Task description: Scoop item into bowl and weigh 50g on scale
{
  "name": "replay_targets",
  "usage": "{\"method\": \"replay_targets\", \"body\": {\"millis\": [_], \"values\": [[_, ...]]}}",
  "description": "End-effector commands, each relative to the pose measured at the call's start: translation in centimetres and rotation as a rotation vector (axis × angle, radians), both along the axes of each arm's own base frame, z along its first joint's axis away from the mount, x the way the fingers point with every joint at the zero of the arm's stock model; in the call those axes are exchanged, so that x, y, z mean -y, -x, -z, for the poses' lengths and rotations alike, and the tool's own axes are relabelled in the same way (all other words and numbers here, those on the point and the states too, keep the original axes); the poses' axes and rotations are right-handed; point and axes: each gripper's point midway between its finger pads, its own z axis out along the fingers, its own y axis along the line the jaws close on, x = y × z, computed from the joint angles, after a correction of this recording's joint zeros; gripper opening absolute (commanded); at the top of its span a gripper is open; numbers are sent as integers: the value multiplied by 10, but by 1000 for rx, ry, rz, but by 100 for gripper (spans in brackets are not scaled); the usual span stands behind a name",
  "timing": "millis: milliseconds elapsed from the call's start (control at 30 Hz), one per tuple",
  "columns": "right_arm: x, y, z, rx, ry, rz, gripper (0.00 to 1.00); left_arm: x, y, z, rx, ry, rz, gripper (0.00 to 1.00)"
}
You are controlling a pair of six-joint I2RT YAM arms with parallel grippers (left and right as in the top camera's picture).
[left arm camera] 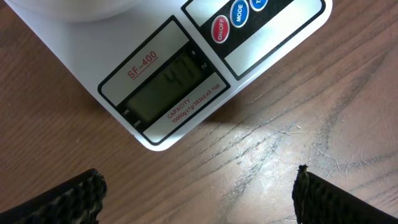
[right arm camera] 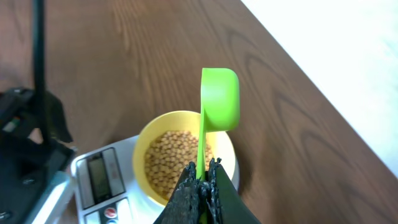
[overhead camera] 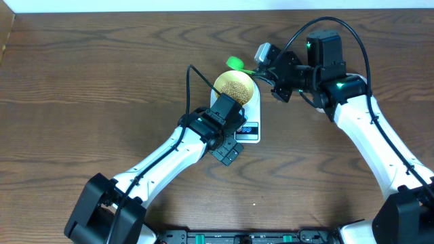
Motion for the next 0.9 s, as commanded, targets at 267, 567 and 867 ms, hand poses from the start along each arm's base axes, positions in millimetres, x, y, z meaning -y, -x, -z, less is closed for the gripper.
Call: {"method": "replay_targets", "body": {"millis": [267,567,867], "values": [[23,-29,-15,-37,-59,218,1,-5,0,3,3,-22,-7,98],[77,-63,-18,-93,-126,532,1,-5,0,3,3,-22,-7,98],[128,-77,-15,-168,-201,746,1,-6,-1,3,4,-22,-7,98]]}}
